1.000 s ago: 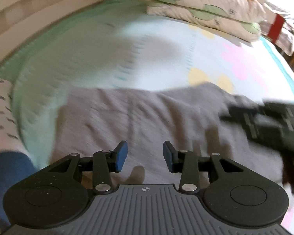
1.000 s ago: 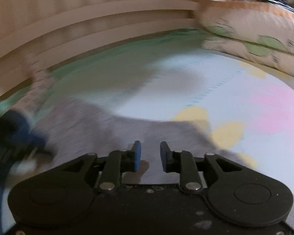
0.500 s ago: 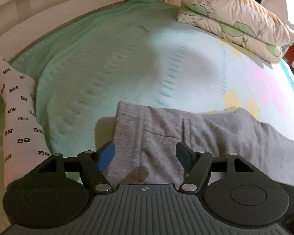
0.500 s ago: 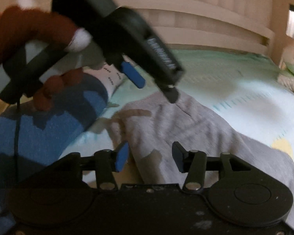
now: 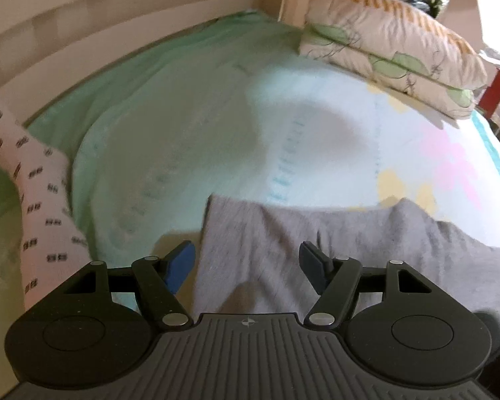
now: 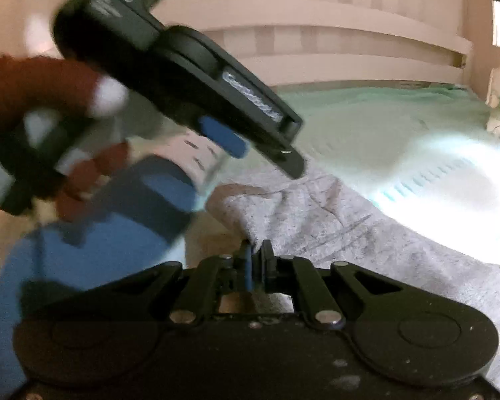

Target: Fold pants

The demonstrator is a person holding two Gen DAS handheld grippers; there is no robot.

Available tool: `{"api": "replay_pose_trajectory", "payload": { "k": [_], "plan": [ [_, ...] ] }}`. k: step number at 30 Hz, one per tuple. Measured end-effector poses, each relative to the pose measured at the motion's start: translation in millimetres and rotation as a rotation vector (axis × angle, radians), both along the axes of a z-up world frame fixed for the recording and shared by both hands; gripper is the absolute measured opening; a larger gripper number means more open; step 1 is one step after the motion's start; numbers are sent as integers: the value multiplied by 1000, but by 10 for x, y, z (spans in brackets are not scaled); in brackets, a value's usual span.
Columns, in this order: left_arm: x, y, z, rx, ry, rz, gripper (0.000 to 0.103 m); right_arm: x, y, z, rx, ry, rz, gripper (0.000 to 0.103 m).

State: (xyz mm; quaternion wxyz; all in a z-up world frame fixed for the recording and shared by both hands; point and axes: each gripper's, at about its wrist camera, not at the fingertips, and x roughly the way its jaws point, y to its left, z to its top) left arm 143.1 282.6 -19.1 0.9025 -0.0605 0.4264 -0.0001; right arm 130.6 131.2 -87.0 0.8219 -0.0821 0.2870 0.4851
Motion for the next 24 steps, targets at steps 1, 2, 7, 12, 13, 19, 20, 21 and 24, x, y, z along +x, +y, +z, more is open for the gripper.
{"api": "replay_pose_trajectory", "payload": {
  "k": [1, 2, 7, 12, 13, 19, 20, 21, 24],
  "plan": [
    [31, -52, -1, -1, -2, -9, 67, -6, 42, -87, -39, 15, 19, 7],
    [65, -109, -14, -1, 0, -18, 67, -18, 77, -185, -80, 17, 32, 7],
    [186, -428, -101, -13, -3, -87, 67, -44, -169, -191, 1, 63, -42, 24],
    [316, -699, -253, -36, -21, -127, 67, -21, -745, -51, 48, 69, -153, 25],
    [340, -740, -306, -35, -19, -128, 67, 3, -858, -65, 41, 71, -186, 25],
    [343, -770, -727, 12, 53, -83, 67, 294, -1689, -246, -3, 133, -457, 28],
    [318, -740, -791, 21, 53, -81, 67, 320, -1787, -331, -37, 148, -488, 28],
    [282, -715, -832, 22, 38, -91, 66, 343, -1840, -423, -69, 167, -503, 28],
    [210, -706, -836, 38, 10, -101, 66, 192, -1978, -551, -103, 157, -489, 26]
  ]
}}
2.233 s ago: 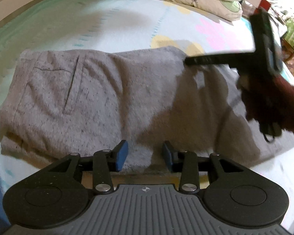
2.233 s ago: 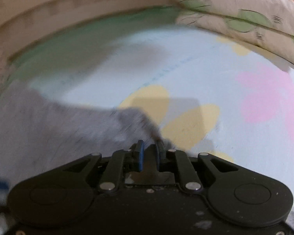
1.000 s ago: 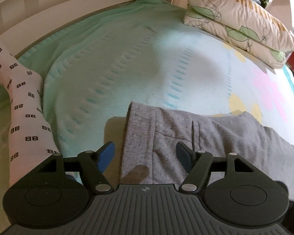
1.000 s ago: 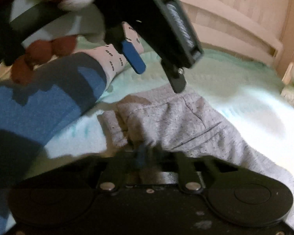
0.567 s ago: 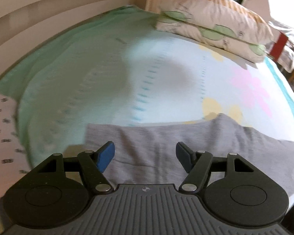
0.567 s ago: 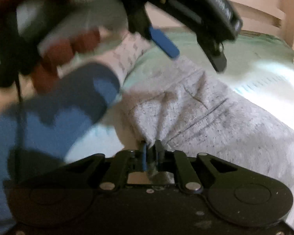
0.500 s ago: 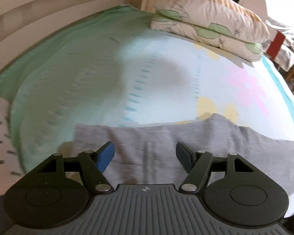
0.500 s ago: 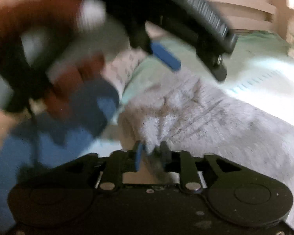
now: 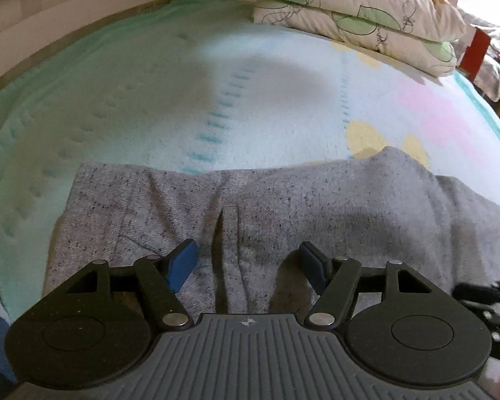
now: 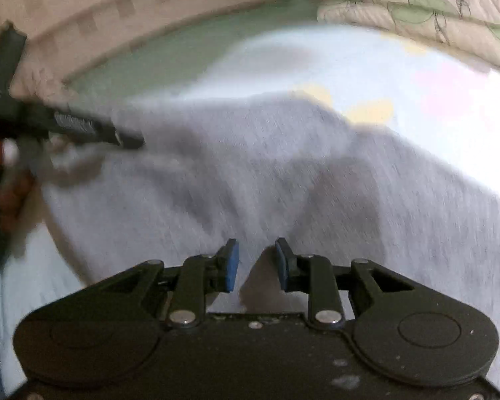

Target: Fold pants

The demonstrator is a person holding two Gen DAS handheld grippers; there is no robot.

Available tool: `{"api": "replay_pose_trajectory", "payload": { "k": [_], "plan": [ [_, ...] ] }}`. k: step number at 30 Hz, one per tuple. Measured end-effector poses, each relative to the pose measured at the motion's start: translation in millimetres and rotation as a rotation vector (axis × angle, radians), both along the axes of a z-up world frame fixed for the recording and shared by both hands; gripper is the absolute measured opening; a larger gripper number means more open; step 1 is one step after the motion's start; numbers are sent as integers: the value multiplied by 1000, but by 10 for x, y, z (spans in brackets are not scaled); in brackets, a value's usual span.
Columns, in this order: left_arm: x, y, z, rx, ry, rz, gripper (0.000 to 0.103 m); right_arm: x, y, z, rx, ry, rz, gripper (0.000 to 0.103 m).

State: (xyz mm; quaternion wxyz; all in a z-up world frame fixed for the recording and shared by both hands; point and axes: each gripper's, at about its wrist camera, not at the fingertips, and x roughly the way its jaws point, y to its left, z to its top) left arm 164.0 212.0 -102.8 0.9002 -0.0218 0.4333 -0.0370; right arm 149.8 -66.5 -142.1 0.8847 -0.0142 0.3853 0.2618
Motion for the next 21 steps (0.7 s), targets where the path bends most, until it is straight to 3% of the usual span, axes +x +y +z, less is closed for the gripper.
{"api": "replay_pose_trajectory", "payload": {
  "k": [4, 7, 12, 17, 21],
  "plan": [
    [-4, -157, 179, 46, -35, 29, 66, -39, 32, 97, -43, -30, 28, 25],
    [-14, -326, 335, -6, -92, -9, 66, 108, -15, 233, -6, -113, -36, 25],
    [72, -637, 276, -57, -66, -91, 66, 595, -27, 328, -31, -183, -133, 25],
    [112, -824, -58, -37, 48, -157, 67, 1086, -138, 275, -33, -161, -157, 27],
    [-31, -884, -97, 28, -2, -200, 68, 1421, -175, 154, -50, -74, -47, 35]
  ]
}}
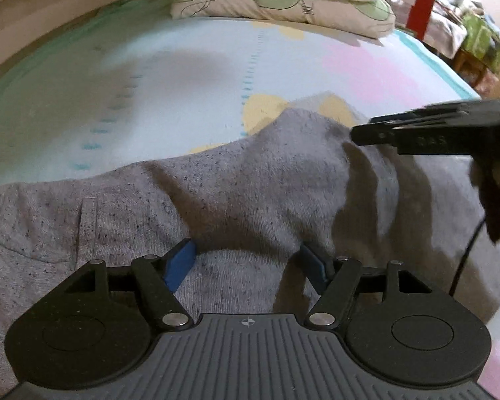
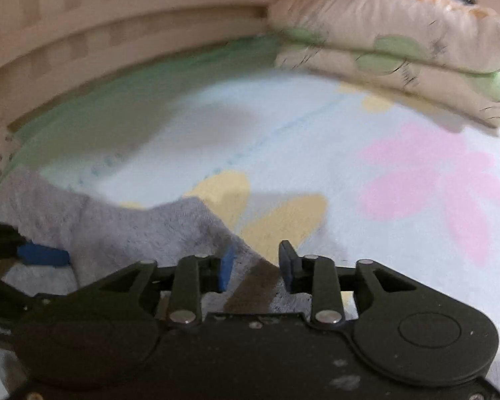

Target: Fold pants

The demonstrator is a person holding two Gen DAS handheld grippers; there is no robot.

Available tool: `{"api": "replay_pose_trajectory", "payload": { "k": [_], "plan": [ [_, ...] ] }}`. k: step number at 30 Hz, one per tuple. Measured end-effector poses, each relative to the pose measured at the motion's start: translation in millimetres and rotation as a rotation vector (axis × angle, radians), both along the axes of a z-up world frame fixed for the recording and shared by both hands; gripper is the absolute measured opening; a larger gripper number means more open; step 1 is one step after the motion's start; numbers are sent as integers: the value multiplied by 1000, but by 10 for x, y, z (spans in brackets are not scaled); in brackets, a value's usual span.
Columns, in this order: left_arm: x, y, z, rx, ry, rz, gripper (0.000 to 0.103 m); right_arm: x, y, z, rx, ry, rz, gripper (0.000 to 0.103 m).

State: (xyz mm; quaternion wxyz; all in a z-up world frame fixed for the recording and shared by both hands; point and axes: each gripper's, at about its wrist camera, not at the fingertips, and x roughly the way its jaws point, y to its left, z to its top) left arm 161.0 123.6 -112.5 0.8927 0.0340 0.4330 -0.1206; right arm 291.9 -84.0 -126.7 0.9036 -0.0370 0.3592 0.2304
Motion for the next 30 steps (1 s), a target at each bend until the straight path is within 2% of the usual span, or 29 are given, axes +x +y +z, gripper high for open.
{"api": "replay_pose_trajectory", "payload": {
  "k": [3, 5, 6, 7, 10, 13, 18, 21, 27, 30],
  "plan": [
    [-22, -21, -6, -7, -5, 4, 69, 42, -85, -19, -6, 43, 65, 36],
    [-33, -20, -6, -10, -8, 7, 70, 48, -136, 25, 32, 35, 101, 29],
    [-45, -27, -9, -9, -11, 8, 70, 4, -158, 64, 53, 21, 119, 5],
    [-61, -34, -11, -8, -14, 8, 71, -76, -154, 92, 59, 6, 138, 3],
    [-58, -35, -28, -5, -17, 4, 74, -376, -83, 141, 20, -54, 200, 3],
    [-41, -68, -43, 2, -14, 2, 74, -529, -64, 104, 2, -67, 216, 4],
    [-15, -68, -46, 1, -7, 1, 74, -469, -138, 87, 45, -27, 194, 5],
    [-19, -85, -51, 7, -12, 2, 75, -473, -133, 94, 53, 5, 212, 10],
    [-50, -86, -81, -2, -24, 2, 75, -267, -385, 287, 139, -49, 103, 20],
    [-63, -80, -86, -7, -26, 6, 75, -67, -453, 321, 84, -71, 64, 22]
  ]
}}
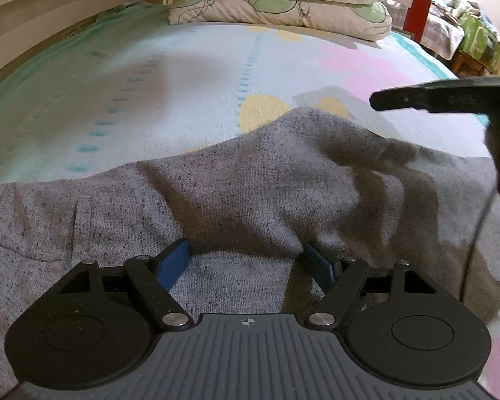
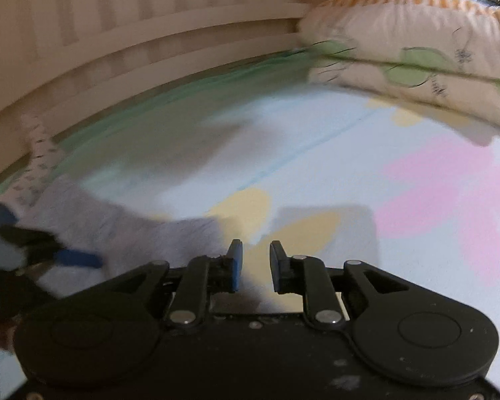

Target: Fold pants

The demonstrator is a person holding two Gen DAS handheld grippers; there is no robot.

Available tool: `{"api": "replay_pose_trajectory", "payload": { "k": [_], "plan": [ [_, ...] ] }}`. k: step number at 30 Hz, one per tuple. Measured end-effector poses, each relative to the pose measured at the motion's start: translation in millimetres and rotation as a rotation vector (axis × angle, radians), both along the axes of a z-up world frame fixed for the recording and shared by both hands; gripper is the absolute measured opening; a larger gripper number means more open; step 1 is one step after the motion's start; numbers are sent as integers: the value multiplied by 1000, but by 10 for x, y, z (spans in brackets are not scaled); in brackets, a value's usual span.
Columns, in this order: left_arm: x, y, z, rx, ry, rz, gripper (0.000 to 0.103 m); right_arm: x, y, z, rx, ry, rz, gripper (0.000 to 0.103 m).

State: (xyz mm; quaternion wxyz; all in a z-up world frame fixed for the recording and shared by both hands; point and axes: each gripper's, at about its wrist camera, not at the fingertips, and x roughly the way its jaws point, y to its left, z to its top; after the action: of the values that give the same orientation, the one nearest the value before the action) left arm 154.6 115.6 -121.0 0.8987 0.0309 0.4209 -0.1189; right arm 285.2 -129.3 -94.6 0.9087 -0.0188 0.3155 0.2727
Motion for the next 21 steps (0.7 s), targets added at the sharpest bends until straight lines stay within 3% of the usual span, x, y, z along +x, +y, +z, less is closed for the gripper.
{"api": "replay_pose_trajectory", "payload": {
  "k": [4, 7, 8, 10, 14, 18, 20, 21],
  "plan": [
    [-12, 25, 2, -8, -4, 1, 75, 236, 61, -135, -95, 48, 33, 22],
    [-14, 51, 5, -17, -4, 1, 75, 217, 145, -205, -95, 84, 97, 23],
    [-14, 58, 6, -20, -3, 1, 75, 173, 173, -214, -87, 89, 125, 26],
    [-9, 74, 8, -21, -3, -1, 75, 72, 238, -236, -87, 88, 171, 42],
    [-12, 85, 14, -21, -5, -2, 75, -2, 336, -334, -136, 95, 211, 42],
    [-1, 89, 24, -24, -3, 1, 75, 88, 336, -343, -98, 127, 191, 42],
    [-3, 88, 26, -22, -4, 0, 75, 151, 304, -342, -72, 154, 188, 35],
    [-2, 87, 25, -22, -5, -1, 75, 143, 281, -343, -48, 172, 200, 13]
  ]
}}
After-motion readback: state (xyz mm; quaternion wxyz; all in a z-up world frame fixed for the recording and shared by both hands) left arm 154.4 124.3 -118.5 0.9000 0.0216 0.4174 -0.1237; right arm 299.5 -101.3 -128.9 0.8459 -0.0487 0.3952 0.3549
